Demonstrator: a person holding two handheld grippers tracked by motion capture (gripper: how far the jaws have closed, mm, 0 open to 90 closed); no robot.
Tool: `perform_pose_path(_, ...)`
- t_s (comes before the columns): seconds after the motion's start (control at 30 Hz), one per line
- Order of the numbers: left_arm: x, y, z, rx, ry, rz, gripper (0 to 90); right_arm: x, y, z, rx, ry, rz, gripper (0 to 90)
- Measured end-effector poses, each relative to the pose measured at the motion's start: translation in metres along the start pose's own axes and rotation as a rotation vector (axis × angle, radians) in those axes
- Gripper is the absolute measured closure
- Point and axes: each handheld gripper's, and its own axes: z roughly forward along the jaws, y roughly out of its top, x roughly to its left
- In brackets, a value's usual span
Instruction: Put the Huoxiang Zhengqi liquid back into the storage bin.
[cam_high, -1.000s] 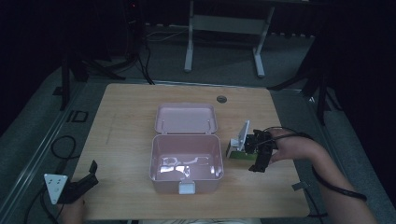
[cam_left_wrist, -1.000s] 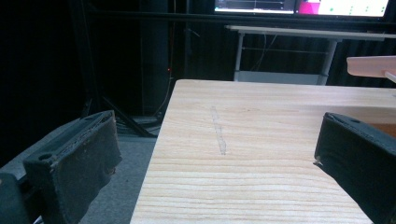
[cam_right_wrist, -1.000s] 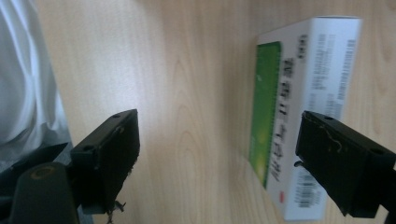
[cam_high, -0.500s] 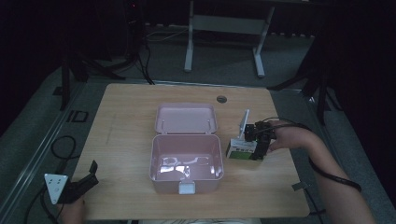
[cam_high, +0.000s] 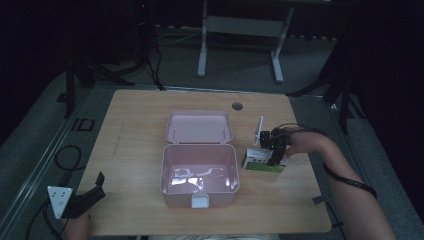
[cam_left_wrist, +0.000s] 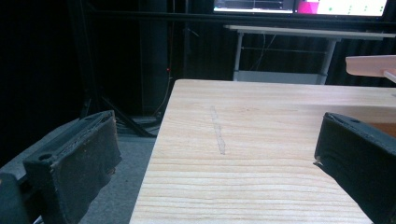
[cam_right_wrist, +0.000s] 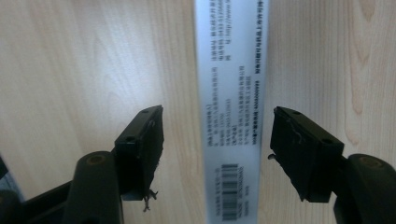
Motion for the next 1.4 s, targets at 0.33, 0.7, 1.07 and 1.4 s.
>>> perform_pose_path(0.33,0.0,0.0,0.0,0.0,-0.001,0.001,0.2,-0.009,0.001,0.017,0.015,0.03,0.01,46.9)
perform_pose_path(0.7,0.0,0.0,0.0,0.0,0.0,0.001,0.2,-0.013,0.005,0.024,0.014,0.062,0.012,58.5)
perform_pose_path(1.07,0.0,0.0,0.0,0.0,0.002,0.002,0.2,-0.012,0.007,0.025,0.025,0.083,0.017,61.5)
perform_pose_path(1.4,0.0,0.0,0.0,0.0,0.001,0.001,0.2,-0.004,-0.002,0.021,0.022,0.08,-0.009,61.6)
